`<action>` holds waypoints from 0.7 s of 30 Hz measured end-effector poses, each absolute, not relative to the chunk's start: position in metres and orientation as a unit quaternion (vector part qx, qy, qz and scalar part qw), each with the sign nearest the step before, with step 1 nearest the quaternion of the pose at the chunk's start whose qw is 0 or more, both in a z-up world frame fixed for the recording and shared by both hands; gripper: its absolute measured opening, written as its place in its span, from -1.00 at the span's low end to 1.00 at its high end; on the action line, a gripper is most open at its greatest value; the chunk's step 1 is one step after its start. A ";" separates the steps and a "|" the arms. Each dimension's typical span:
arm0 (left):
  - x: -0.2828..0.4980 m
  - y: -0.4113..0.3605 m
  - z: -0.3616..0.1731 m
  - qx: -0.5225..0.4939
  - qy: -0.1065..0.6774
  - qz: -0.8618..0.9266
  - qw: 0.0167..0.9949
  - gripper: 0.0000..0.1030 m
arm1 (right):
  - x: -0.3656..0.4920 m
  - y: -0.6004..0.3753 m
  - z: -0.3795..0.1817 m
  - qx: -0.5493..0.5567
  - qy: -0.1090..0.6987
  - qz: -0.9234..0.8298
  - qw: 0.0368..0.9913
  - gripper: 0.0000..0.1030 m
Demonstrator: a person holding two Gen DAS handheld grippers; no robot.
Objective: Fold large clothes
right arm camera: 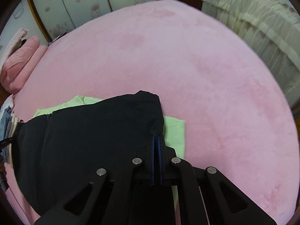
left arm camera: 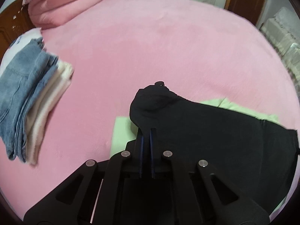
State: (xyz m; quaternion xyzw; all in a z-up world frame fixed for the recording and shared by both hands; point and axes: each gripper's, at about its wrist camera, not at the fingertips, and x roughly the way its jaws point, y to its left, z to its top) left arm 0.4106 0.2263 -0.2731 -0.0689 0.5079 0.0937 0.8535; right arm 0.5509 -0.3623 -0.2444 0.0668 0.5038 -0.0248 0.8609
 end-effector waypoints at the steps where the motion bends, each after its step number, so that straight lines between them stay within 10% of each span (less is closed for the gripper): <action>1: 0.416 0.223 -0.271 -0.068 0.506 0.085 0.855 -0.94 | 0.551 -0.363 -0.247 0.066 0.508 -0.035 0.858 -0.95; 10: 0.463 0.219 -0.318 -0.029 0.603 0.106 0.791 -0.83 | 0.548 -0.400 -0.276 0.075 0.550 -0.168 0.815 -0.95; 21: 0.384 0.170 -0.254 -0.110 0.568 0.006 0.816 -0.42 | 0.478 -0.342 -0.223 0.153 0.538 0.042 0.828 -0.95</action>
